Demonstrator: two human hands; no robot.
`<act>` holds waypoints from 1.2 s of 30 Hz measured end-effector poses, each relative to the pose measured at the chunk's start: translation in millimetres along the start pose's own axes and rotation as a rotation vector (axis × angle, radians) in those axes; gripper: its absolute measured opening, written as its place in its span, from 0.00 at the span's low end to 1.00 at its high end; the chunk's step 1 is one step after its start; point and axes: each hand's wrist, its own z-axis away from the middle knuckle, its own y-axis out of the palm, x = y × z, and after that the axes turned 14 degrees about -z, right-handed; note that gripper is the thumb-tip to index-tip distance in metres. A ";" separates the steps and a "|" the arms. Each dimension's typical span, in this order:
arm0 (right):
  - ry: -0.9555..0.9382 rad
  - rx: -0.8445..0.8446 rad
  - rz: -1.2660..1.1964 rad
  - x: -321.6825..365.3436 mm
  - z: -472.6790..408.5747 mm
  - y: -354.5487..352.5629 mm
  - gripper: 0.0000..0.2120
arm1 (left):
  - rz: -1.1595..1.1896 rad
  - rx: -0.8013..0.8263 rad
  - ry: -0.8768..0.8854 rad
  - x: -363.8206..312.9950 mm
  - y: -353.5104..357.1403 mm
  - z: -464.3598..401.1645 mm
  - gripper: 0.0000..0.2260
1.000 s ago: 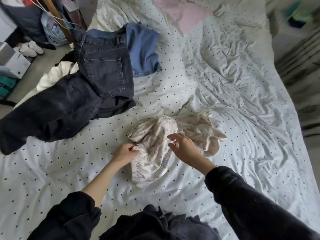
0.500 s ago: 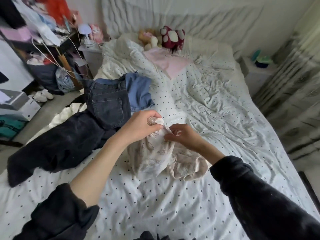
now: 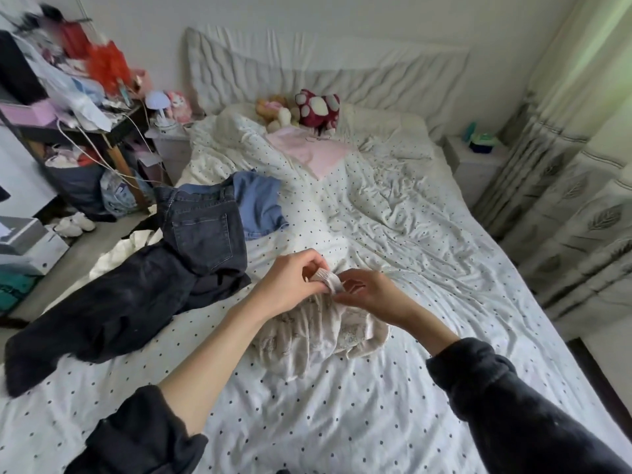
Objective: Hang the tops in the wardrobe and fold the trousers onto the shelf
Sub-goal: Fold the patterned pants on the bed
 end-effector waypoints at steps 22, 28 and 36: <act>0.192 -0.299 -0.138 14.4 27.3 -68.3 0.07 | -0.541 0.177 -0.005 27.2 -39.0 -1.7 0.20; 0.260 -0.110 0.081 11.3 26.7 -65.2 0.11 | -0.585 0.244 -0.029 40.0 -32.6 0.1 0.21; 0.164 -0.123 0.239 3.2 35.8 -68.1 0.07 | -0.736 0.162 -0.111 71.7 -27.2 12.6 0.06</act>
